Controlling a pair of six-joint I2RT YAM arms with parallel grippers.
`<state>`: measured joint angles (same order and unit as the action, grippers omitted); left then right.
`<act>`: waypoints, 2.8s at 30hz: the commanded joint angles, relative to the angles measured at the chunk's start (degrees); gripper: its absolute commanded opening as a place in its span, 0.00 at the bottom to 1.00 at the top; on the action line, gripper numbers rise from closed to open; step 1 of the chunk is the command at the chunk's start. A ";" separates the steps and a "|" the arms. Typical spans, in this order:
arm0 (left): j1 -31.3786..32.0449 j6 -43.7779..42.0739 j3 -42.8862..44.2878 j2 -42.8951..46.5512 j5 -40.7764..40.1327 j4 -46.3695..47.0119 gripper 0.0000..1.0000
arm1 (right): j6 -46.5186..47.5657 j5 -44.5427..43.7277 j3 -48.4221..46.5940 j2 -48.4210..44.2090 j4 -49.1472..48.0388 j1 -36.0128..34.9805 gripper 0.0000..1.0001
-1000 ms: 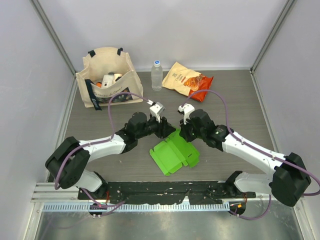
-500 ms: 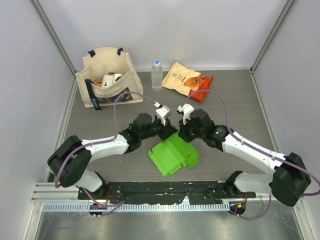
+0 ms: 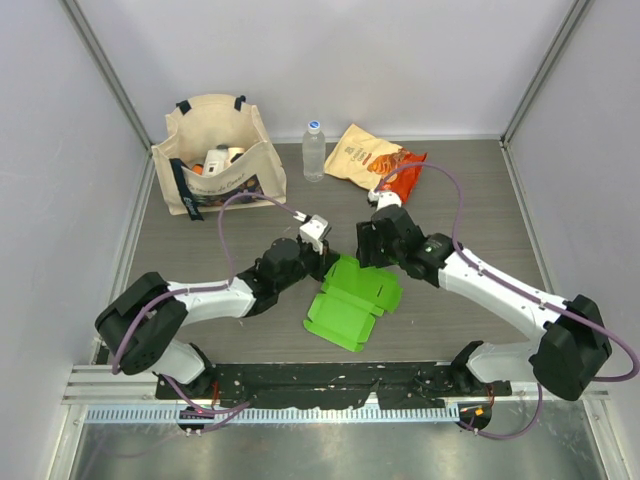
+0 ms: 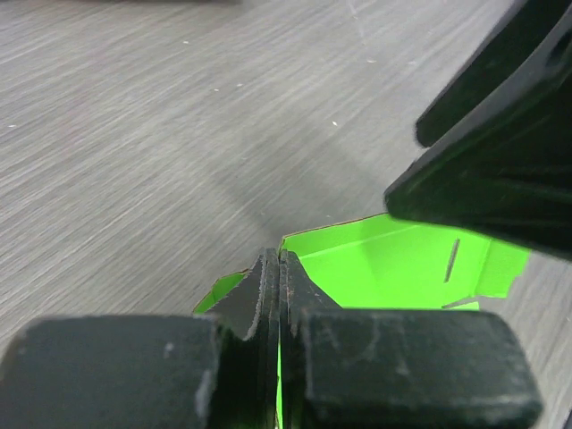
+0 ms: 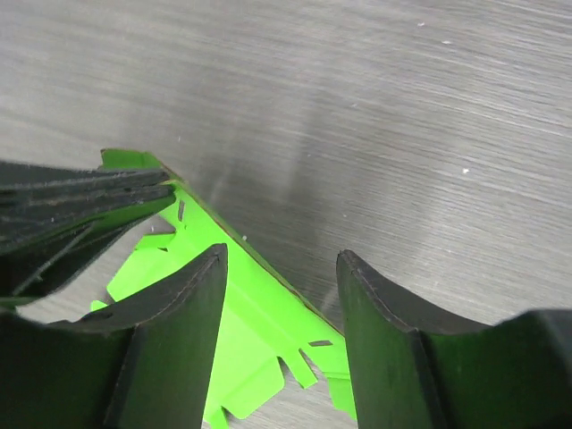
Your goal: Fold the paper box
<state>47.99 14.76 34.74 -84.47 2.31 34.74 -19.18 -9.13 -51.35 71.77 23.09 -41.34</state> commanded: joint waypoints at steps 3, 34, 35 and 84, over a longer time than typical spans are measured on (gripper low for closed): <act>-0.09 4.21 -1.16 0.36 -10.74 9.90 0.00 | -20.35 -9.77 -10.60 -0.04 11.79 1.00 0.61; 2.81 0.62 -6.18 1.15 -18.30 20.28 0.00 | -93.76 2.80 12.24 -5.59 -16.06 5.22 0.49; 2.99 0.44 -6.26 1.06 -18.48 20.36 0.00 | -94.37 2.80 12.33 -5.32 -16.41 5.13 0.47; 1.07 15.81 -12.50 27.68 -18.82 -5.88 0.54 | -74.79 2.01 32.63 -2.16 -55.13 5.57 0.01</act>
<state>51.42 24.40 23.92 -62.48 -15.18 38.76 -104.31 -4.45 -21.96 68.79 -16.97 -35.83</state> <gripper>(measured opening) 0.563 0.038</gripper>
